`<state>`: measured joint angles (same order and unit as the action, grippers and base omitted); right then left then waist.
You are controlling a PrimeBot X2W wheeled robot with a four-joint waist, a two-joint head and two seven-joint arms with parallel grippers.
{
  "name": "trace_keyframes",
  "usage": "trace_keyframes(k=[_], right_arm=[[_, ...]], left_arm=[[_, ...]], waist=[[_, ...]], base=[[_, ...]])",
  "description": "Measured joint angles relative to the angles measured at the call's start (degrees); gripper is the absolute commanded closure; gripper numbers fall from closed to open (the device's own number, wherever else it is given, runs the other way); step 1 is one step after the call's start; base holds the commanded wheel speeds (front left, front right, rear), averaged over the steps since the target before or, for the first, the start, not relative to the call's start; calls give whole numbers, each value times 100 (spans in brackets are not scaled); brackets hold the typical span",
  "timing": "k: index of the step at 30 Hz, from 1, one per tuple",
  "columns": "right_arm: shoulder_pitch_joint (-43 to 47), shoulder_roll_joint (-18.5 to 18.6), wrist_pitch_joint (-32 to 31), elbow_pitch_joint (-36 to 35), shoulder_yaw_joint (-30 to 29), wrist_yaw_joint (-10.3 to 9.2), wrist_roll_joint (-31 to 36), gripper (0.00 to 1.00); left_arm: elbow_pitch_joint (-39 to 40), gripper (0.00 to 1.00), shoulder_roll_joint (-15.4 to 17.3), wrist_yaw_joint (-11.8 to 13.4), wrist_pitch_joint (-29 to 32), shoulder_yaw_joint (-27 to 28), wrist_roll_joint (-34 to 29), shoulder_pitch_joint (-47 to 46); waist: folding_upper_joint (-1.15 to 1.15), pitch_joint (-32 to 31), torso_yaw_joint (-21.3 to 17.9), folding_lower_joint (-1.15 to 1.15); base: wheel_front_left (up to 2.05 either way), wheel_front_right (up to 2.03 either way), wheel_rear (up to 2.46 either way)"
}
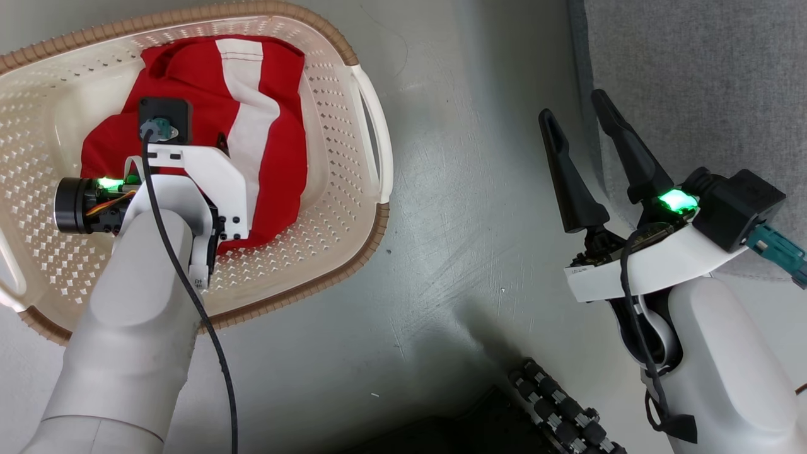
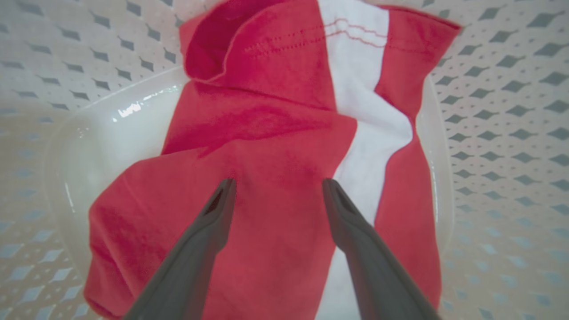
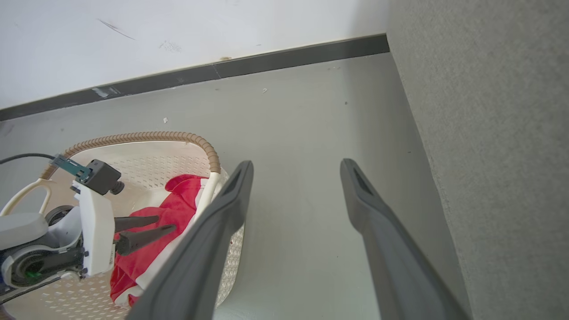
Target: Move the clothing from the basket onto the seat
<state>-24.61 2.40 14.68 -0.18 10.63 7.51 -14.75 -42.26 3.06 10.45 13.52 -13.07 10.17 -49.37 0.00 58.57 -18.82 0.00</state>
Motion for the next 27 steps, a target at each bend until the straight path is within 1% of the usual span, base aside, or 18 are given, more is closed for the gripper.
trace_keyframes(k=[7, 24, 25, 27], right_arm=[[19, -1, 1, -47, 31, 0, 1, 0], [37, -1, 1, -160, -41, 0, 64, 0], [37, -1, 1, -167, -44, 0, 64, 0], [37, -1, 1, -170, -55, 0, 64, 0]], left_arm=[[-110, 0, -3, 51, -54, 45, 41, -69], [-336, 0, -10, 49, -209, 164, 200, -202], [-343, 7, -12, 49, -226, 165, 219, -202], [-365, 35, -14, 44, -259, 154, 237, -212]], waist=[[0, 93, -12, 0], [0, 266, 32, 0], [0, 272, 31, 0], [0, 283, 29, 0]], base=[[0, 0, 0], [0, 0, 0], [0, 0, 0], [0, 0, 0]])
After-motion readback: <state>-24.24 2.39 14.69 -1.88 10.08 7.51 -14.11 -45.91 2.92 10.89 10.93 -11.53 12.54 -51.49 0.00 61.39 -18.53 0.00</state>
